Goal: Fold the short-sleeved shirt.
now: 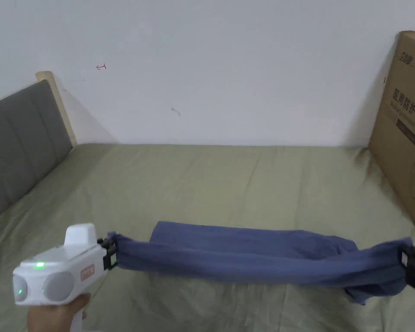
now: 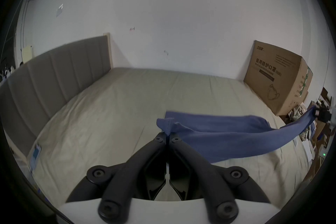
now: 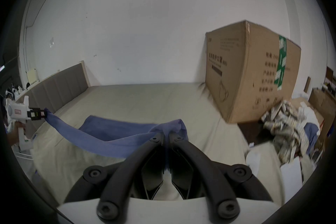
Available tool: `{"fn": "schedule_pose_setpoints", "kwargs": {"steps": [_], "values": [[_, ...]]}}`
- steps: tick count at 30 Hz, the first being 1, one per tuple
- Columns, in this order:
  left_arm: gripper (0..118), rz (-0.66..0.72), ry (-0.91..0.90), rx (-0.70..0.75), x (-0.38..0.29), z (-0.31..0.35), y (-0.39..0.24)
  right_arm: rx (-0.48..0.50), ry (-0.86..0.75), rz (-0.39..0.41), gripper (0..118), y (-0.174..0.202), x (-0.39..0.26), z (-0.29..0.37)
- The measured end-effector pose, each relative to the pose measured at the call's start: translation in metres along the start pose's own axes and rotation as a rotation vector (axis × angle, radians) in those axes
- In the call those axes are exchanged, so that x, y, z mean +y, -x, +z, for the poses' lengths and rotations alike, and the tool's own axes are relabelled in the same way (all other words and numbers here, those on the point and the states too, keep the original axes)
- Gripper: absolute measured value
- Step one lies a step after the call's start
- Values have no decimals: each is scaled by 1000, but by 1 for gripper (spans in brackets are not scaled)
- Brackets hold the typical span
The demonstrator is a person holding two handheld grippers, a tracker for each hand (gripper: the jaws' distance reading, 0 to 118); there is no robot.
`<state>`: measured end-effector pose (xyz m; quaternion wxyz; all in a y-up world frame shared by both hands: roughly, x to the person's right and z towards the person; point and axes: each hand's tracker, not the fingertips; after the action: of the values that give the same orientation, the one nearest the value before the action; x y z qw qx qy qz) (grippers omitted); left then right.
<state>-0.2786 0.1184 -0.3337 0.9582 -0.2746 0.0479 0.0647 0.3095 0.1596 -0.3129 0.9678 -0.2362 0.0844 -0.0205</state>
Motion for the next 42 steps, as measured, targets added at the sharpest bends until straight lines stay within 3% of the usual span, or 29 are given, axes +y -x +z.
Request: {"fn": "schedule_pose_setpoints", "kwargs": {"steps": [5,13,20,24,30,32,33,34,36,37,42], "values": [[0,-3,89,21,-58,35,19,23,51,-28,3,13,-54,44],[0,37,187,39,-130,82,38,1,158,-152,3,17,-125,90],[0,63,318,70,-184,80,46,-71,326,-242,3,3,-189,89],[0,48,404,100,-205,68,46,-128,442,-334,3,-2,-220,71],[0,53,415,122,-208,70,35,-193,492,-310,4,10,-228,64],[22,97,426,113,-202,74,35,-207,490,-269,14,15,-215,66],[38,125,419,99,-195,77,34,-217,474,-236,31,17,-204,70],[66,162,394,80,-188,81,33,-218,443,-204,60,16,-198,70],[96,221,308,21,-163,98,22,-203,339,-158,90,20,-170,78],[103,227,250,-5,-150,105,15,-198,286,-138,92,23,-154,83],[103,113,-32,-68,-77,137,-20,-157,-13,-46,92,60,-63,119]]}}
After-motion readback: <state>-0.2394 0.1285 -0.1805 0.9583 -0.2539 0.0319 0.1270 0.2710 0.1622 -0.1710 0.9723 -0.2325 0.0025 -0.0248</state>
